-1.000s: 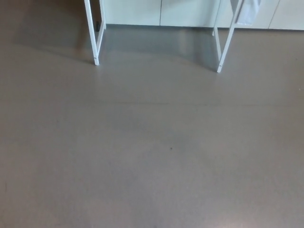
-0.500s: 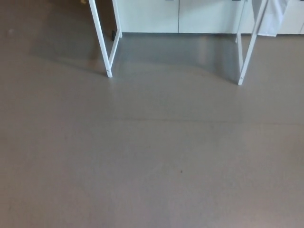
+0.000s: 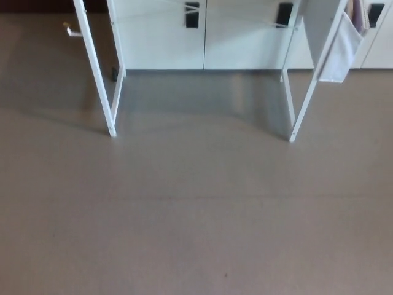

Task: The robot walks towards a desk on which a file tray is kept in the middle and a cube is kept to its right. The robot lifts the cube using its right hand and places it on the file tray.

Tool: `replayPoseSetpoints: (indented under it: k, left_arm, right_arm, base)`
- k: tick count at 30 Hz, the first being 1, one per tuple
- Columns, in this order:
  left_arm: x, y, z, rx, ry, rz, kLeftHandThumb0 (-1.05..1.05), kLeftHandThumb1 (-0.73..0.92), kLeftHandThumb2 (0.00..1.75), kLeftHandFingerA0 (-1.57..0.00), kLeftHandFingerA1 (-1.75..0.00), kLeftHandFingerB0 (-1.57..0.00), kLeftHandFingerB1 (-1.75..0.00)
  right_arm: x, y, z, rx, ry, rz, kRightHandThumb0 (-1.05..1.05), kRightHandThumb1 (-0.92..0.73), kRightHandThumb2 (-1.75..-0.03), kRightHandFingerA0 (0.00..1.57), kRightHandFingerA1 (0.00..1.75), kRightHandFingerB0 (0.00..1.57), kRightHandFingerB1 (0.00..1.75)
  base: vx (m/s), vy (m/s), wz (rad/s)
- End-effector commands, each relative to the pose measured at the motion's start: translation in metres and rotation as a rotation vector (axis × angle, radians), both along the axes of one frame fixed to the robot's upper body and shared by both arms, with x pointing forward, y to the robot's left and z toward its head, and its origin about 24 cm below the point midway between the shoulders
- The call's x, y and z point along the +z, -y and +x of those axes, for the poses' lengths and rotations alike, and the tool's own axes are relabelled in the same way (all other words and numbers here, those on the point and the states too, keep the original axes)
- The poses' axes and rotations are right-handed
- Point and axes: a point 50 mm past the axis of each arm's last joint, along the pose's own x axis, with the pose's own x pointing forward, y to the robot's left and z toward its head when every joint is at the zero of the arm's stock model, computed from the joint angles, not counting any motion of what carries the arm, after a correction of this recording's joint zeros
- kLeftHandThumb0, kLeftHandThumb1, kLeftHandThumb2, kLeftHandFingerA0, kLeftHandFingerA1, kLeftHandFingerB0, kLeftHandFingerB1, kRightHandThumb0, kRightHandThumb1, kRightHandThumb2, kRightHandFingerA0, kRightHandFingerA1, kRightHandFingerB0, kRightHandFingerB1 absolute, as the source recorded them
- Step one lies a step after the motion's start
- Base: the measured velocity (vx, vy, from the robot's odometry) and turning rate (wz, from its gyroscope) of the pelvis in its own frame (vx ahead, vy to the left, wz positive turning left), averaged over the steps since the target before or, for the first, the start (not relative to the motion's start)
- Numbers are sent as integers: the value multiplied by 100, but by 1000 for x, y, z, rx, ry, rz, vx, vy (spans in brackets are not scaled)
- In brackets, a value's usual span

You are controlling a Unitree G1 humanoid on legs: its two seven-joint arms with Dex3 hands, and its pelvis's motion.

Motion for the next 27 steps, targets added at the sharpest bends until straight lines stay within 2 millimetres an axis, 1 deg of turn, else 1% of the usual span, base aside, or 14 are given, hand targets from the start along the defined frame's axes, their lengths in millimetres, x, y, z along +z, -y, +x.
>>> replayPoseSetpoints:
  k: [1,2,5,7,8,9,11,12,14,15,18,22,23,27]
  left_arm:
    - [1,-2,-4,3,-15,14,-82,83,83,-13,-76,-11,-63]
    - [1,-2,-5,15,-5,7,-82,84,73,-7,-77,-11,-65]
    - [0,-2,-5,9,-6,11,-80,84,85,-12,-74,-12,-61]
    - [1,-2,-4,0,-2,7,-80,87,73,-5,-76,-10,-63]
    - [1,-2,-2,-9,0,8,-82,84,86,-14,-77,-12,-65]
    - [1,-2,-3,-4,-5,-2,-84,62,112,-5,-67,-12,-62]
    - [1,-2,-2,-4,-4,-3,-84,62,112,-5,-67,-12,-62]
    - [1,-2,-2,-2,-1,0,-82,86,74,-2,-83,-9,-66]
    - [2,-2,-2,-14,-4,8,-80,88,72,-6,-75,-10,-62]
    - [2,-3,0,-19,-13,24,-83,86,81,-13,-76,-8,-61]
    - [2,-3,1,-23,-29,43,-92,76,85,-14,-78,-9,-65]
    - [3,-2,4,-23,-8,24,-87,83,81,-16,-81,-12,-67]
    - [3,-3,4,-19,-5,17,-81,86,75,-3,-81,-9,-65]
    - [2,-3,5,-16,-24,36,-86,81,84,-12,-75,-6,-60]
  right_arm:
    - [4,3,4,6,-1,-10,-74,-44,-80,27,52,10,38]
    - [4,3,4,6,-1,-10,-74,-44,-80,27,52,10,38]
    - [4,3,4,6,-1,-10,-74,-44,-80,27,52,10,38]
    - [4,2,4,4,0,-9,-74,-44,-80,27,52,10,38]
    - [3,2,4,2,2,-7,-74,-44,-80,27,52,10,38]
    - [3,2,4,1,2,-7,-74,-44,-80,27,52,10,38]
    - [3,2,4,0,3,-7,-74,-44,-80,27,52,10,38]
    - [3,2,4,0,3,-7,-74,-44,-80,27,52,10,38]
    - [3,2,4,0,3,-7,-74,-44,-80,27,52,10,38]
    - [2,1,5,-1,5,-5,-74,-44,-80,27,52,10,38]
    - [2,1,5,-1,5,-5,-74,-44,-80,27,52,10,38]
    - [3,1,9,1,15,-5,-74,-44,-80,27,52,10,38]
    - [3,1,10,2,15,-5,-74,-44,-80,27,52,10,38]
    - [3,1,10,2,15,-5,-74,-44,-80,27,52,10,38]
  base:
    - [342,-30,14]
    - [368,-65,18]
    - [462,-140,22]
    - [595,-178,-3]
    - [568,-169,56]
    - [567,-178,15]
    - [470,-157,-1]
    - [378,-114,0]
    - [372,-72,-8]
    - [366,-14,-16]
    - [387,64,-24]
    - [489,158,-27]
    - [499,159,-45]
    - [477,150,-10]
